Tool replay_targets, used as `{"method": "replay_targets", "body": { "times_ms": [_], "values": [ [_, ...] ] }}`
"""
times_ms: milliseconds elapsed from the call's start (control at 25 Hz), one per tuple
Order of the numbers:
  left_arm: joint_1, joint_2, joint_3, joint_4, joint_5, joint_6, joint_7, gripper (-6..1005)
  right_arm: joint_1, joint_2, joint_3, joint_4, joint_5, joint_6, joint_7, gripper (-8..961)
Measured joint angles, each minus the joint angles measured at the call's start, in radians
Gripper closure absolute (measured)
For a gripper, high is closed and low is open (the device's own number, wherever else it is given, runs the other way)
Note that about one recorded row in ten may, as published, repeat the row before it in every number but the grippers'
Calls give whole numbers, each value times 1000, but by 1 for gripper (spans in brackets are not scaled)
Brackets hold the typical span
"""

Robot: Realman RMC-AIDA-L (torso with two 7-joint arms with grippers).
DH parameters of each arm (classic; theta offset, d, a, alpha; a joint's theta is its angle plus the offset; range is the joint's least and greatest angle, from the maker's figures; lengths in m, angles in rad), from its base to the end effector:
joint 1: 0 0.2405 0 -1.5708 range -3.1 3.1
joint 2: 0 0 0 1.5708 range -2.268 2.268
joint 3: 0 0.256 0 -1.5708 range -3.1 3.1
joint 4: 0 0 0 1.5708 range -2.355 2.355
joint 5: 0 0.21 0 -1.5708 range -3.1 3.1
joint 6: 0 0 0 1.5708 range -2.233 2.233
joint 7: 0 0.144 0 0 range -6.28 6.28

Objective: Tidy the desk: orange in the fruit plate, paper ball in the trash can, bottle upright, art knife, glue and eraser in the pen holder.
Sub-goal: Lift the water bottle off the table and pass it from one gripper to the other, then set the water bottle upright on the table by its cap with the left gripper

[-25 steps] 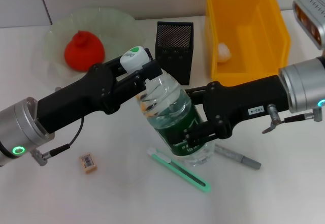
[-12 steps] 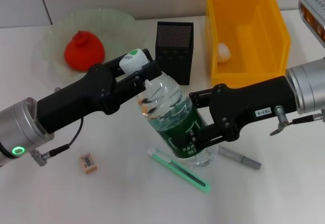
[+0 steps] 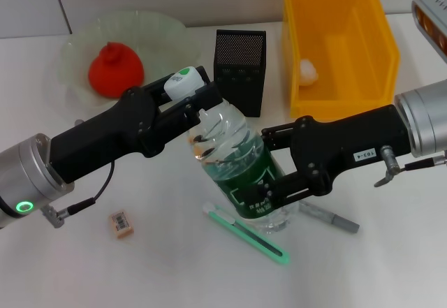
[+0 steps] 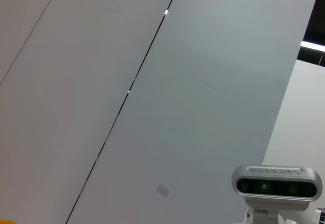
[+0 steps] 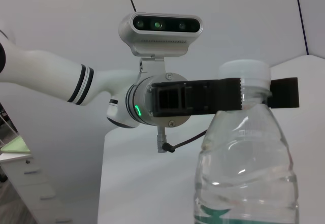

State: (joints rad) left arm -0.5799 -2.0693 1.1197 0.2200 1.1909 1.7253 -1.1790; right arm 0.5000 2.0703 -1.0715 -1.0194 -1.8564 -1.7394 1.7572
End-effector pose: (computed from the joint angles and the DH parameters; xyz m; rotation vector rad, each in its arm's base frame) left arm -0.2057 0.3031 -0.0331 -2.5576 -0.6637 -1.5379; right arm 0.1868 0.3137 0.0077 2.9814 -0.5278 -0.6068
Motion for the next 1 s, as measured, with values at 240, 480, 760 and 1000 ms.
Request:
{"method": "replay_targets", "body": {
  "times_ms": [240, 480, 760, 1000],
  "values": [
    [3, 0, 0, 11, 0, 0, 0, 554, -3, -1, 3, -3, 0, 0, 0, 170],
    [8, 2, 0, 25, -1, 4, -2, 554, -13, -1, 4, -14, 0, -1, 1, 170],
    [8, 3, 4, 38, -2, 9, -11, 554, -19, -1, 5, -25, 0, -3, 1, 172],
    [10, 4, 8, 46, -1, 10, -13, 553, -29, -1, 7, -37, 0, -3, 1, 171]
  ]
}}
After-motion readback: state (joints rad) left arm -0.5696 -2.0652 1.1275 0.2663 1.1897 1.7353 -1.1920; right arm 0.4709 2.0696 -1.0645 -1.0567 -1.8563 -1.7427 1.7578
